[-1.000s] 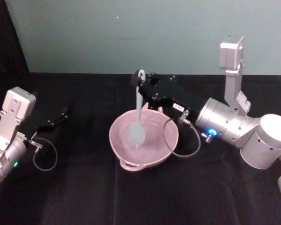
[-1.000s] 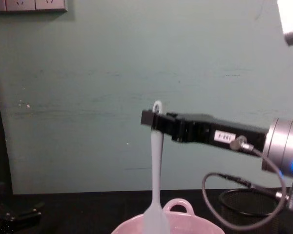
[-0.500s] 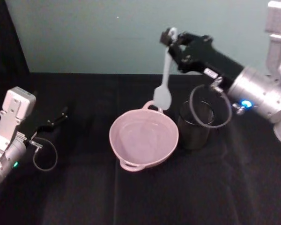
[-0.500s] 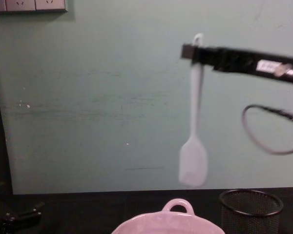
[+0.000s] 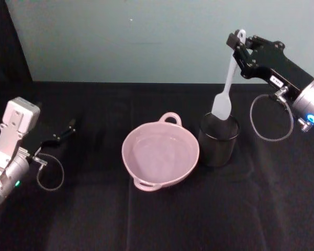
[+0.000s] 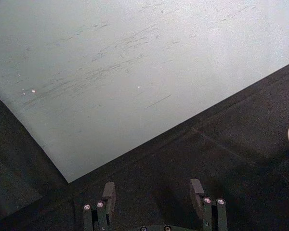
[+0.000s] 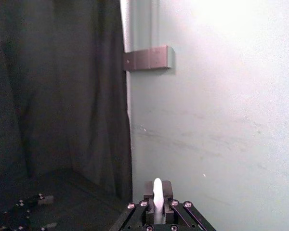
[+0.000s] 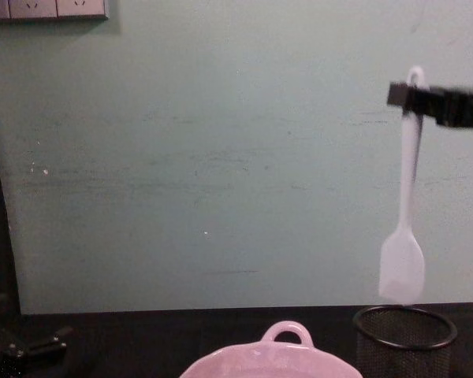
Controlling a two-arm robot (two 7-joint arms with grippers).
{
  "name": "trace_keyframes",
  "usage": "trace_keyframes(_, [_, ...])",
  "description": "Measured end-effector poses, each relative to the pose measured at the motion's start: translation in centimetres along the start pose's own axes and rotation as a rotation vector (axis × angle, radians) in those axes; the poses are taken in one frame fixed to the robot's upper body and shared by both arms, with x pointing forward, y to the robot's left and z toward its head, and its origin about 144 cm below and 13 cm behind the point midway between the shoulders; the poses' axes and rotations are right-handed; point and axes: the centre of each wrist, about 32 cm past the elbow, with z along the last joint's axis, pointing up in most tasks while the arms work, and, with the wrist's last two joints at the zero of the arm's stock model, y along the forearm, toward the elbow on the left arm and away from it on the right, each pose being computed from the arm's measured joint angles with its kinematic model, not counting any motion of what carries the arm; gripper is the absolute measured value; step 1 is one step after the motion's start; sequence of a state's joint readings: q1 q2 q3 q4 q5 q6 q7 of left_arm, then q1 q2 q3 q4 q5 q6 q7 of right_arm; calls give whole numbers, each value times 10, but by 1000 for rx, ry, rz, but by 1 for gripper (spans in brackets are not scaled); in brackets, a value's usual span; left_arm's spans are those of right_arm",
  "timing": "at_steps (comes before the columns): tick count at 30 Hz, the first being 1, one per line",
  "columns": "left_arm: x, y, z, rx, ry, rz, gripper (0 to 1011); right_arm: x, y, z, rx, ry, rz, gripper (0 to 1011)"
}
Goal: Use the one hand to pick up the spoon and stir the clear water in the bowl.
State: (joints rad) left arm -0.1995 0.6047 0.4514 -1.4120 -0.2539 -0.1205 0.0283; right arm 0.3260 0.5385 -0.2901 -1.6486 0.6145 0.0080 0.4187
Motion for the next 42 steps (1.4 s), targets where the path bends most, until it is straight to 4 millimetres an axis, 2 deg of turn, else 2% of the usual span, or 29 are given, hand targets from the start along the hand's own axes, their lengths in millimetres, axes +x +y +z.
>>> trace_keyframes(23, [0, 0, 0, 0, 0, 0, 1011, 7, -6, -79, -42, 236, -92, 110])
trace_keyframes(42, [0, 0, 0, 0, 0, 0, 1011, 9, -14, -106, -39, 409, -164, 110])
